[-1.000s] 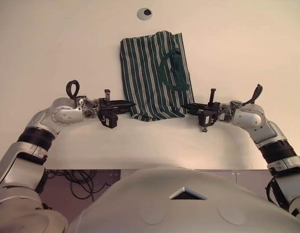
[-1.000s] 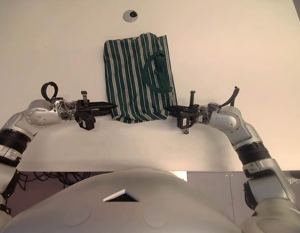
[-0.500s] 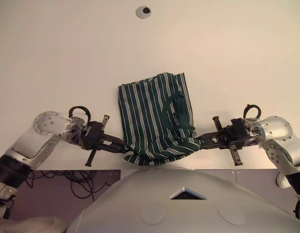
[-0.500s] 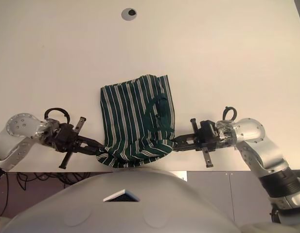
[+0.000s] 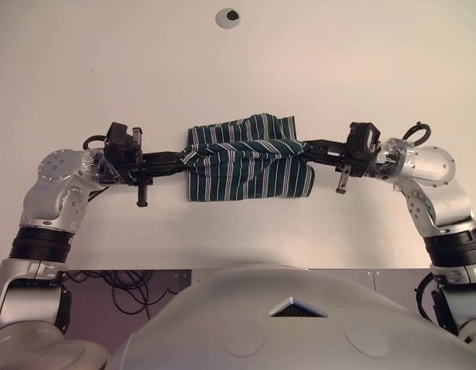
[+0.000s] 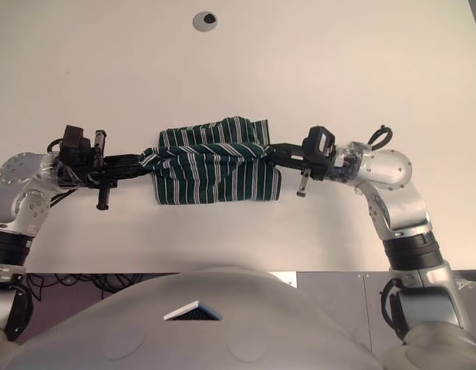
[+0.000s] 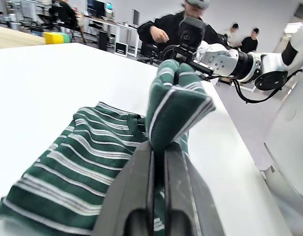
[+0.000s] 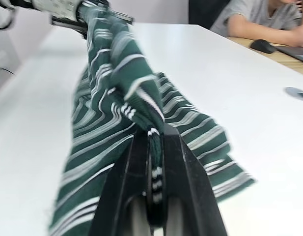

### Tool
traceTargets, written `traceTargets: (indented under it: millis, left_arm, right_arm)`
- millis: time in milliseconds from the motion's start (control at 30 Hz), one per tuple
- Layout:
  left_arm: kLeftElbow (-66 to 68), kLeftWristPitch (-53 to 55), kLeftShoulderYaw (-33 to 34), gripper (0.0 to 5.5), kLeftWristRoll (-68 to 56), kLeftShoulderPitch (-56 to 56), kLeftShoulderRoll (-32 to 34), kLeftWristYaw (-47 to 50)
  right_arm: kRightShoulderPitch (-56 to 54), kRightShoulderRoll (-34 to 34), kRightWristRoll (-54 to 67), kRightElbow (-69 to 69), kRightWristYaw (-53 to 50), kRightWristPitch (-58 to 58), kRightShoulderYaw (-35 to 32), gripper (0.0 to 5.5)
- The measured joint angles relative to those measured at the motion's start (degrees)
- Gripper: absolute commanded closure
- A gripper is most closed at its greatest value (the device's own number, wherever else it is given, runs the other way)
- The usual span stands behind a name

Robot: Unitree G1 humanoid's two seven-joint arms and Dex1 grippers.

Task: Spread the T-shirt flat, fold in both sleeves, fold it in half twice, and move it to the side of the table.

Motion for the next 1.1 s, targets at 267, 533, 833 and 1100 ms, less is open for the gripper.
traceTargets:
  millis: [267, 533, 833, 1100]
  left_arm:
    - [9.57, -0.55, 1.59, 5.14, 11.21, -5.10, -6.48, 3.28]
    - [12.22, 9.24, 6.47, 3.94, 12.98, -11.00, -10.80, 13.03]
    - [11.94, 25.83, 7.19, 2.70, 18.09, -14.33, -12.17, 27.34]
    - [28.83, -10.42, 20.94, 2.66, 24.39, -23.43, -25.91, 55.63]
  right_arm:
    - [-5.73, 5.11, -12.29, 8.55, -5.09, -5.10, 2.07, 5.16]
    - [-10.29, 9.69, -14.99, 17.80, -14.61, -2.93, -0.67, 3.81]
    - [-10.41, 14.30, -14.06, 13.82, -17.35, -10.18, -3.53, 2.70]
    - [-4.65, 20.13, -38.46, 16.31, -26.99, -20.67, 13.90, 2.70]
